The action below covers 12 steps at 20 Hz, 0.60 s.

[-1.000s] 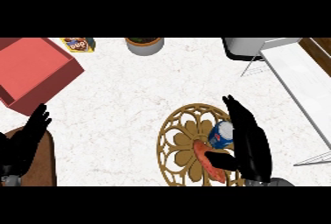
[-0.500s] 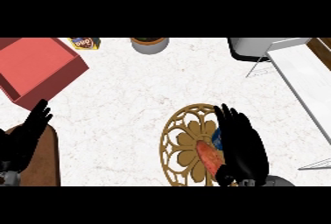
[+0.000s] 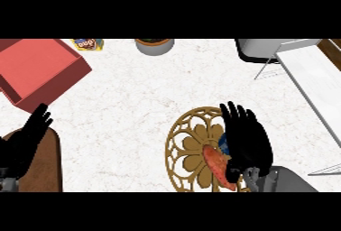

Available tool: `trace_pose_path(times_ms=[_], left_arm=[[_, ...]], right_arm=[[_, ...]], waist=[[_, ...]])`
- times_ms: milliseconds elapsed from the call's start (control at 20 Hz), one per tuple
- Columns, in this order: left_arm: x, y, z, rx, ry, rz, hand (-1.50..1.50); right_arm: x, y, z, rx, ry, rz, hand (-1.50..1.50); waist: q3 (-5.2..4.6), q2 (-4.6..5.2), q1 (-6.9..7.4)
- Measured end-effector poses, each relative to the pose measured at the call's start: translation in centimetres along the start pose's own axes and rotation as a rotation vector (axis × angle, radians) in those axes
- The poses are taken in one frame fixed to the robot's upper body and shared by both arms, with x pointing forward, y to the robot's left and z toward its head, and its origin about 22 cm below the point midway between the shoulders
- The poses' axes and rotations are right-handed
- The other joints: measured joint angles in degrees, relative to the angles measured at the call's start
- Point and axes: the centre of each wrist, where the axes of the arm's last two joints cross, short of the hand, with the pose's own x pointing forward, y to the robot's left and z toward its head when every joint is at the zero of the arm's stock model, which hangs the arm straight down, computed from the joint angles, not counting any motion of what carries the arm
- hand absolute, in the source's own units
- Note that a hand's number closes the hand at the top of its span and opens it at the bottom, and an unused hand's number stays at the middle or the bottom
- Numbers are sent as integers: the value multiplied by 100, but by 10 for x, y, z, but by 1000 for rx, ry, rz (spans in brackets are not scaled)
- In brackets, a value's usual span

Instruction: Pick the can from the placemat and place it in the tiered shelf

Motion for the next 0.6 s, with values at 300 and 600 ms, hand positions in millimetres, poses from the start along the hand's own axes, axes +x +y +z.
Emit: trace_pose_path(times_ms=[300,600], left_arm=[[-3,-3,3,-4,-1,2,0],[-8,-8,3,-3,0,1,0]], right_arm=[[-6,9,-12,32,45,53,-150],[-13,15,-21,37,72,78,-150]], waist=[[5,3,-11],[8,7,-14]])
